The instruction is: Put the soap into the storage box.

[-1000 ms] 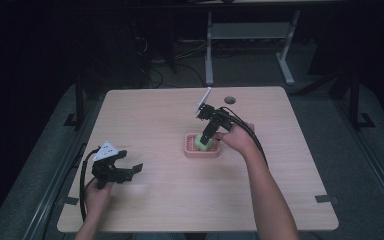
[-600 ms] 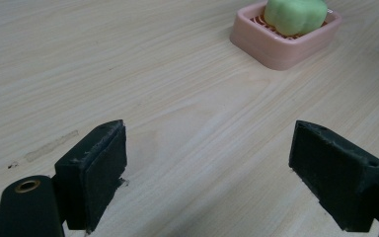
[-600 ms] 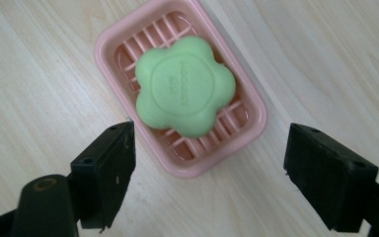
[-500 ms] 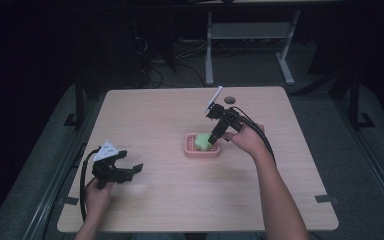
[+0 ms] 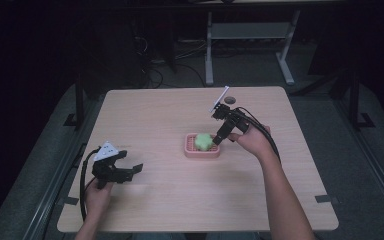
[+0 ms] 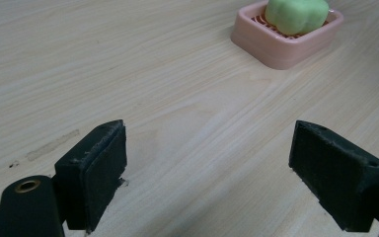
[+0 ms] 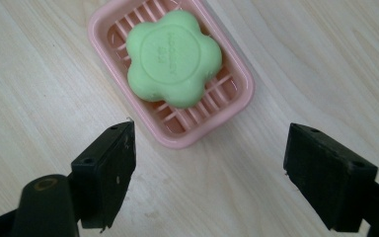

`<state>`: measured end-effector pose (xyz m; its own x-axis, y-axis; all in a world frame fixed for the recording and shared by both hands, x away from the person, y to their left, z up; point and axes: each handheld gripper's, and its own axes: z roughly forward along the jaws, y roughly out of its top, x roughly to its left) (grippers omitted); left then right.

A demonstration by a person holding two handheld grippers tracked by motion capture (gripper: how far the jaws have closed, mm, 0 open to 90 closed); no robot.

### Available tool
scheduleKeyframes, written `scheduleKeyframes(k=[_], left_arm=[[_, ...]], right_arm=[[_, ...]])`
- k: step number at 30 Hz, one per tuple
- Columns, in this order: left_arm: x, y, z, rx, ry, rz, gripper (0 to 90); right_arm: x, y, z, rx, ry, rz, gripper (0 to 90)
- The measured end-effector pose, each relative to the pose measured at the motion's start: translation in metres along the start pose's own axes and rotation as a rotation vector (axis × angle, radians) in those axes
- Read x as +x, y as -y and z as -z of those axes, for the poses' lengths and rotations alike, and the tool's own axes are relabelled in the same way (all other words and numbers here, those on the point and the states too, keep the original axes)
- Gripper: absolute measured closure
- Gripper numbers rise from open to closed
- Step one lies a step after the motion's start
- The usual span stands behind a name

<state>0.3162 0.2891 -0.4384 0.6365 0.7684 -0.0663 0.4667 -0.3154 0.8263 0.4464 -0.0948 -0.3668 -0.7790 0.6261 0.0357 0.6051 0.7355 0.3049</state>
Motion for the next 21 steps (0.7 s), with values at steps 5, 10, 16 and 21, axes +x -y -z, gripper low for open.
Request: scheduleKeyframes(k=[5,10,16,21], left_arm=[[0.000,0.000,0.000,-0.001,-0.001,0.003,14.4],[0.000,0.000,0.000,-0.002,-0.002,0.001,14.4],[0.000,0.000,0.000,0.000,-0.001,0.002,14.4],[0.000,0.000,0.000,0.001,-0.001,0.002,14.3]], right_arm=[[-0.003,0.006,0.003,-0.005,0.001,-0.014,20.0],[-0.005,0.013,0.005,-0.011,0.002,-0.018,20.0],[-0.006,0.022,0.007,-0.015,0.002,-0.026,20.1],[-0.007,0.029,0.011,-0.026,0.002,-0.035,20.0]])
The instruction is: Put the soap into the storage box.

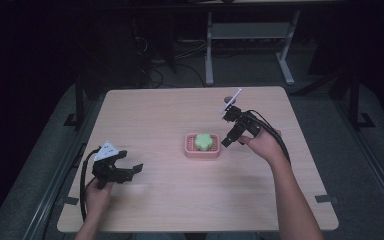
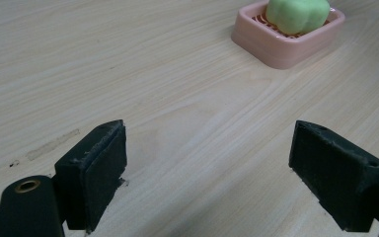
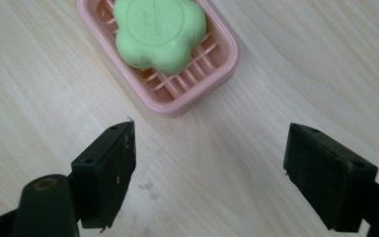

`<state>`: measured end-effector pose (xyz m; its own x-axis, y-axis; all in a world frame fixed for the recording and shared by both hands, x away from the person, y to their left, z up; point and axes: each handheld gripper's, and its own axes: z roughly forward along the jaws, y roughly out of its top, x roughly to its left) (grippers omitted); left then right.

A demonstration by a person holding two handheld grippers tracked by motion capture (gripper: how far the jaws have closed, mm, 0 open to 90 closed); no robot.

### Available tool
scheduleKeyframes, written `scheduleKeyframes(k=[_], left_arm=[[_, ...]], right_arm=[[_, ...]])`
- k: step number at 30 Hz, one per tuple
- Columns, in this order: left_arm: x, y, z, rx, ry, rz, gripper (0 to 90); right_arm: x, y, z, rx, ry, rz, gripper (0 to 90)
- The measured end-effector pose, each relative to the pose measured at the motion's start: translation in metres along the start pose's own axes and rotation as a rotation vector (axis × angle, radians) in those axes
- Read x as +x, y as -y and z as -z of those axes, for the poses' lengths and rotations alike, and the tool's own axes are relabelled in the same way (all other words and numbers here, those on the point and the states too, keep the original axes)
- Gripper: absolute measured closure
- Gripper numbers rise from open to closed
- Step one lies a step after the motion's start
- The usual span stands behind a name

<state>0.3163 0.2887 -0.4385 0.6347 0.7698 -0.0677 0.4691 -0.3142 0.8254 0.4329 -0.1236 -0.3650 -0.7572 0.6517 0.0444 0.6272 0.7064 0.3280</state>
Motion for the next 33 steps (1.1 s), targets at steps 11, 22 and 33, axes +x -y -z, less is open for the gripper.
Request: scheduleKeyframes(k=[11,22,33], left_arm=[[0.000,0.000,0.000,0.000,-0.001,-0.003,14.4],[-0.001,0.000,0.000,-0.002,-0.002,0.000,14.4],[0.000,0.000,0.000,0.003,-0.003,-0.004,14.4]], right_arm=[[-0.003,0.016,-0.002,0.011,-0.010,-0.020,19.9],[-0.003,0.026,0.002,-0.010,-0.009,-0.025,20.2],[-0.002,0.042,-0.003,-0.023,-0.029,-0.043,20.1]])
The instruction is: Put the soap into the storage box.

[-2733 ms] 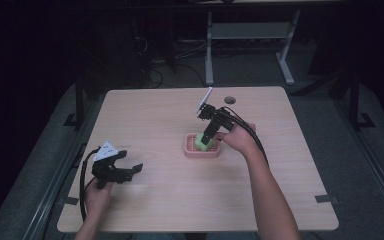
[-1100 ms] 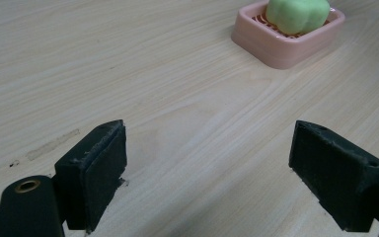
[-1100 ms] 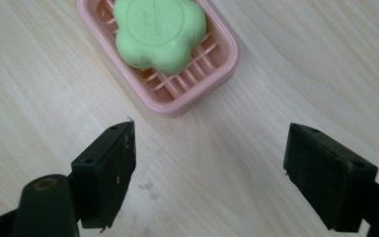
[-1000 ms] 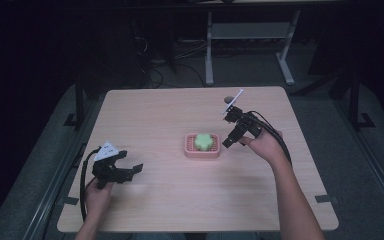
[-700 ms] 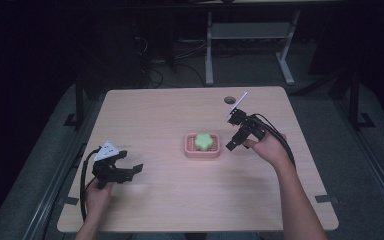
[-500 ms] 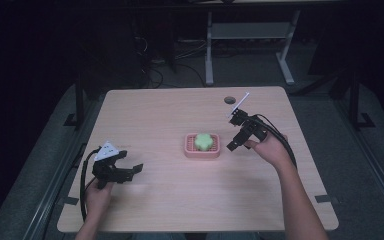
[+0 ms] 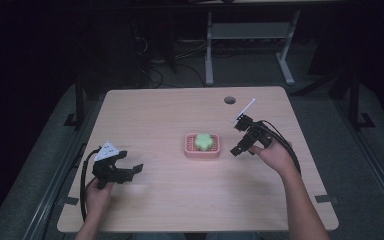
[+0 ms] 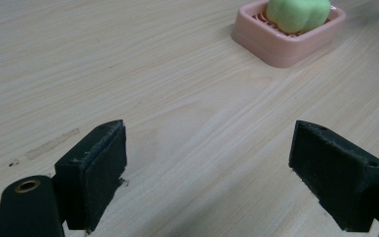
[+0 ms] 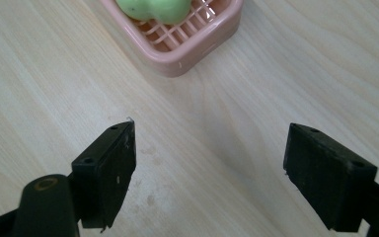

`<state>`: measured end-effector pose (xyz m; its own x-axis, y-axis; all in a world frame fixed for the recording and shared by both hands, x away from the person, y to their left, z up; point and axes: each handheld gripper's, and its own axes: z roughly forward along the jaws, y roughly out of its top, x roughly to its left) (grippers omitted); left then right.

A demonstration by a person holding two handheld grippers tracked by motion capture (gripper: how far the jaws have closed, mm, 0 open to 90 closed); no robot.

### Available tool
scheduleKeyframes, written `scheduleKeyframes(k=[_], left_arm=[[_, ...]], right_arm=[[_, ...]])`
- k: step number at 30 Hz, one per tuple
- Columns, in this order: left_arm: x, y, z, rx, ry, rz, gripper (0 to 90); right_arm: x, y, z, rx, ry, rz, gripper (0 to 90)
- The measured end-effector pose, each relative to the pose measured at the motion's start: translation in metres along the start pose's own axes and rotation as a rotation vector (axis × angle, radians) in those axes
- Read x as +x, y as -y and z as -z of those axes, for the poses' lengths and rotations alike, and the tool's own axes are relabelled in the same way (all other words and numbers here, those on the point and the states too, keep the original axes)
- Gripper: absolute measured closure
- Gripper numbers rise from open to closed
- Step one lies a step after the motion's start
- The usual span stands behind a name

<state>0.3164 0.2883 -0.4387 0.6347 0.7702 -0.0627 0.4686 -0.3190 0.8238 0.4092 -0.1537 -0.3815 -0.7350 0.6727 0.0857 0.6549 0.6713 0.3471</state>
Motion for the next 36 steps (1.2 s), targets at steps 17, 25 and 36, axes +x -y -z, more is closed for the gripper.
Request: scheduleKeyframes(k=[17,25,36], left_arm=[[0.000,0.000,0.000,0.000,0.000,0.000,14.4],[0.000,0.000,0.000,0.000,-0.002,0.001,14.4],[0.000,0.000,0.000,0.006,-0.004,-0.001,14.4]], right_arm=[[0.001,0.021,0.005,-0.012,0.000,-0.010,20.1],[0.002,0.034,0.009,-0.032,0.004,-0.016,20.7],[0.000,0.060,0.005,-0.036,0.001,-0.043,20.9]])
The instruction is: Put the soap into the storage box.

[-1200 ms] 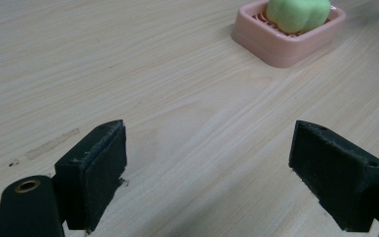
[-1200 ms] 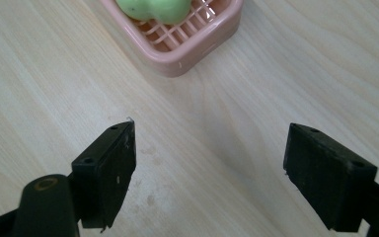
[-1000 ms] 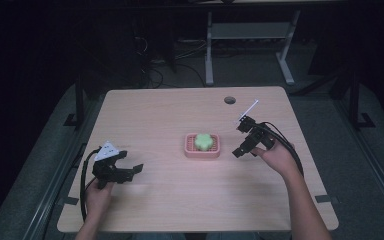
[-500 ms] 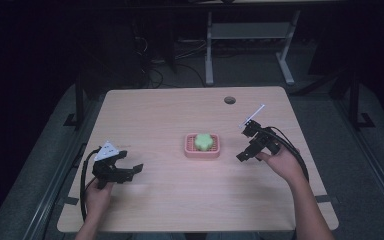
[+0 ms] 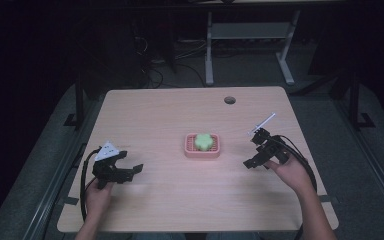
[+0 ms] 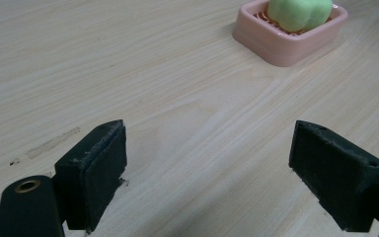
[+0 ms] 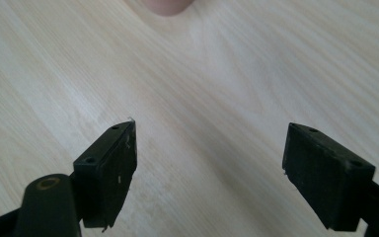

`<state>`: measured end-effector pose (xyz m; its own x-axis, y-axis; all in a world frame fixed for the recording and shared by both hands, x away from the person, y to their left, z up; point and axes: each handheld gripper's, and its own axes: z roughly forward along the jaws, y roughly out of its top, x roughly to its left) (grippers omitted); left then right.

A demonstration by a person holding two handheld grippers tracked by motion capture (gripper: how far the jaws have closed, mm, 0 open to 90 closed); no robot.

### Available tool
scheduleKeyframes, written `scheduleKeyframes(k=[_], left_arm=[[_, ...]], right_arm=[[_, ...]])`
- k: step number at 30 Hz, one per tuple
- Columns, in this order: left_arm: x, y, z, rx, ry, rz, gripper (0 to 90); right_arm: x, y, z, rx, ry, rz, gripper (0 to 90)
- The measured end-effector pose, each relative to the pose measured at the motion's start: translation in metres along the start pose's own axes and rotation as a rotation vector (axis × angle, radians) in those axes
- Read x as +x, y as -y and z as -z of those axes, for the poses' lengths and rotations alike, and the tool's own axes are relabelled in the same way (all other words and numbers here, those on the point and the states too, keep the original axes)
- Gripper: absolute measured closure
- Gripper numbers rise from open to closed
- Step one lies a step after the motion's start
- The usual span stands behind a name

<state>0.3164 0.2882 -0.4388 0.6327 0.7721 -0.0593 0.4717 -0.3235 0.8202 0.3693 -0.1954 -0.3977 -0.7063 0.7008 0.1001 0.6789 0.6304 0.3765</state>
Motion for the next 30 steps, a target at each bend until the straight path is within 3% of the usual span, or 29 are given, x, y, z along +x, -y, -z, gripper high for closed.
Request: scheduleKeyframes(k=[11,26,30], left_arm=[[0.001,0.000,0.000,-0.001,0.001,0.004,14.4],[0.001,0.002,0.000,0.008,0.000,-0.006,14.4],[0.001,0.003,-0.002,0.010,-0.005,-0.002,14.4]], right_arm=[[0.003,0.025,0.001,-0.025,0.004,-0.018,21.1],[0.010,0.075,0.002,-0.084,0.010,-0.049,21.1],[0.018,0.095,0.005,-0.132,0.038,-0.062,19.5]])
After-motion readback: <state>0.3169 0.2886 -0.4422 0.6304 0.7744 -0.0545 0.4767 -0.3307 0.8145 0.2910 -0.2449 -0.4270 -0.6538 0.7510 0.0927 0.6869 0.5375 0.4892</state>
